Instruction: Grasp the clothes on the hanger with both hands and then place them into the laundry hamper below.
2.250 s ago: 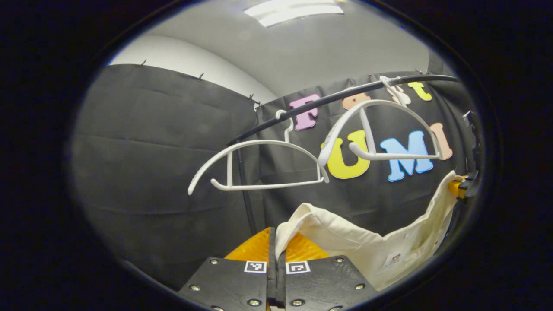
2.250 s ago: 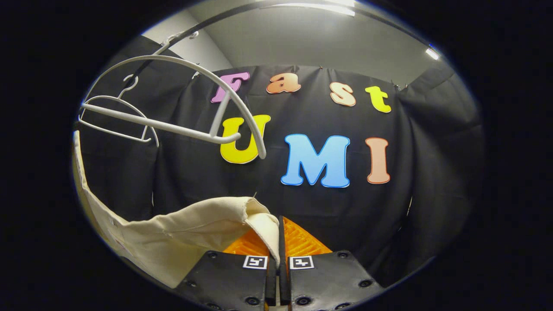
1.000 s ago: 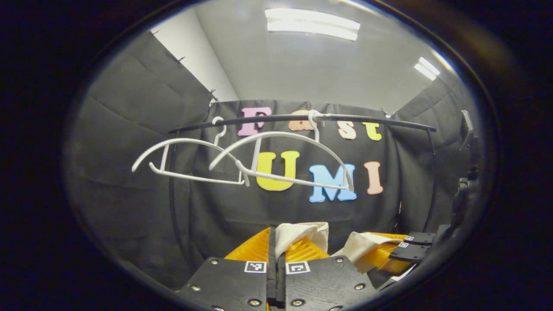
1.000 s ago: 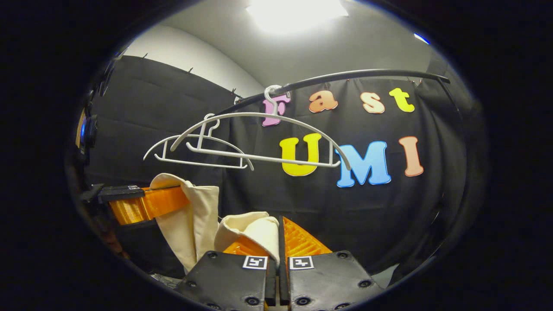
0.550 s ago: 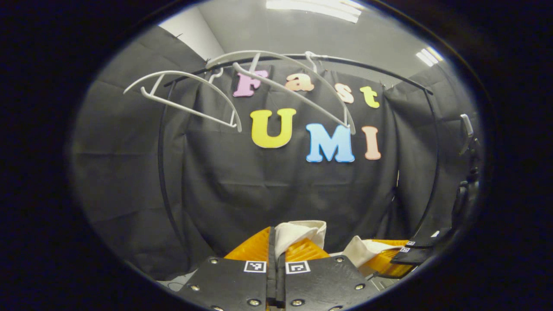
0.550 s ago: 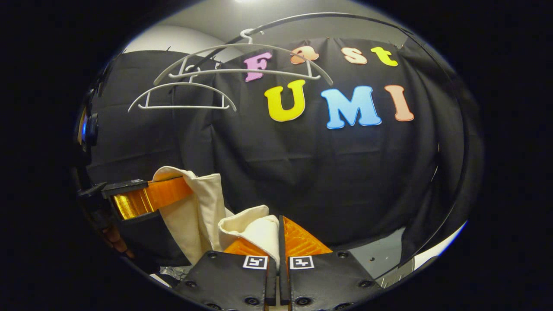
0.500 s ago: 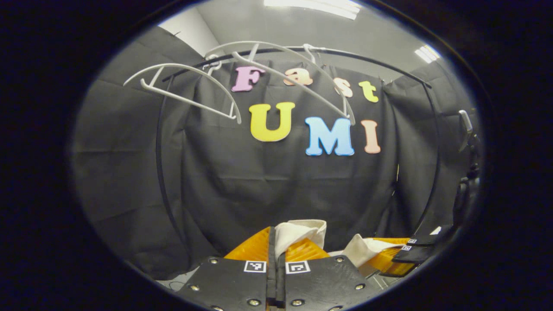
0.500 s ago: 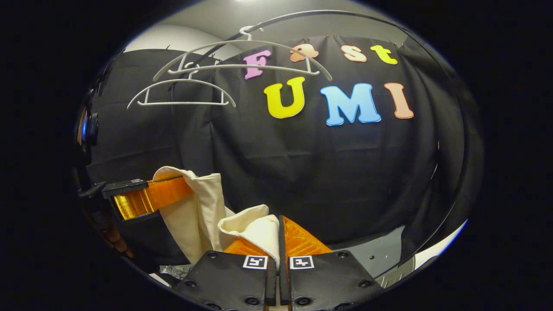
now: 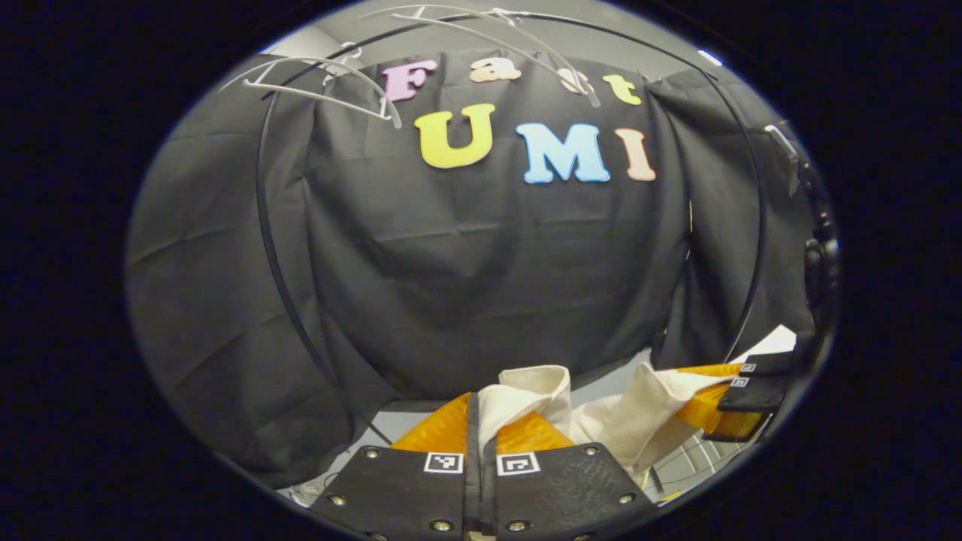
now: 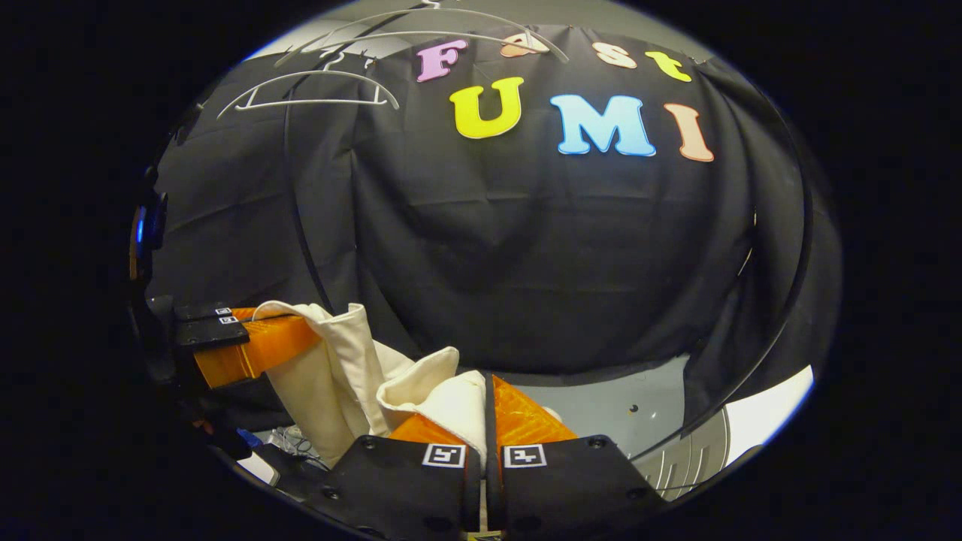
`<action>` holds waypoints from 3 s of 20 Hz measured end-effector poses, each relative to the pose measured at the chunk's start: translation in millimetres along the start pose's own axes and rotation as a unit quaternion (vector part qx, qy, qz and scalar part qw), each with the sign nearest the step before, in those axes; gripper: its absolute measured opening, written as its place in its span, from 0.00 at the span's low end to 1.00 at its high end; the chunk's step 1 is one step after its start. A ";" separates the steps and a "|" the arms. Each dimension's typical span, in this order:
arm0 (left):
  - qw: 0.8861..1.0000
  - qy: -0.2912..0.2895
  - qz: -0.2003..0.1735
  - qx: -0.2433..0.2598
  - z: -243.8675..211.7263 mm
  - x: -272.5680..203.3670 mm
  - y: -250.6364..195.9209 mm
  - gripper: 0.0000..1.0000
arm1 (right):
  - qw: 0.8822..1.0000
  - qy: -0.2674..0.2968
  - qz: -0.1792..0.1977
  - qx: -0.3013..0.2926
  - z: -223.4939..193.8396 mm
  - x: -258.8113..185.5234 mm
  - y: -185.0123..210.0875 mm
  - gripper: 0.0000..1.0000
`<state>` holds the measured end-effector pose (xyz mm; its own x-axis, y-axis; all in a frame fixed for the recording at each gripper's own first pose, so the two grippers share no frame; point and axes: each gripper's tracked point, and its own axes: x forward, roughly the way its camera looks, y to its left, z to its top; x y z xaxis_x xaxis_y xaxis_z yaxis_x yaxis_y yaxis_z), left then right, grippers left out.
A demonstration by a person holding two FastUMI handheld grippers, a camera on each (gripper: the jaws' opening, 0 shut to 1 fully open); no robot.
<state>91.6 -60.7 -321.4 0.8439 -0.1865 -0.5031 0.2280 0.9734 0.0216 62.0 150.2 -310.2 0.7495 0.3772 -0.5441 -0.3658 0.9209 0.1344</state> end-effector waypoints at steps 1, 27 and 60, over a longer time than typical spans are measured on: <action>1.000 0.017 0.000 0.002 -7.5 5.3 0.2 0.00 | 1.000 0.011 -0.003 0.001 -8.3 2.4 0.1 0.05; 0.998 0.044 -0.005 0.044 20.3 -37.3 25.6 0.98 | 0.997 0.018 -0.066 -0.039 18.6 -72.2 -2.9 0.96; 0.962 -0.268 0.055 0.011 294.8 -289.1 20.9 0.96 | 0.942 -0.269 -0.203 -0.012 179.6 -361.1 -106.4 0.97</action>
<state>-4.4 -25.6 79.1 0.9913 -0.1295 0.0215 0.1277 0.9893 0.0700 -70.7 -66.3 20.7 0.9988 -0.0032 -0.0478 0.0024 0.9999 -0.0169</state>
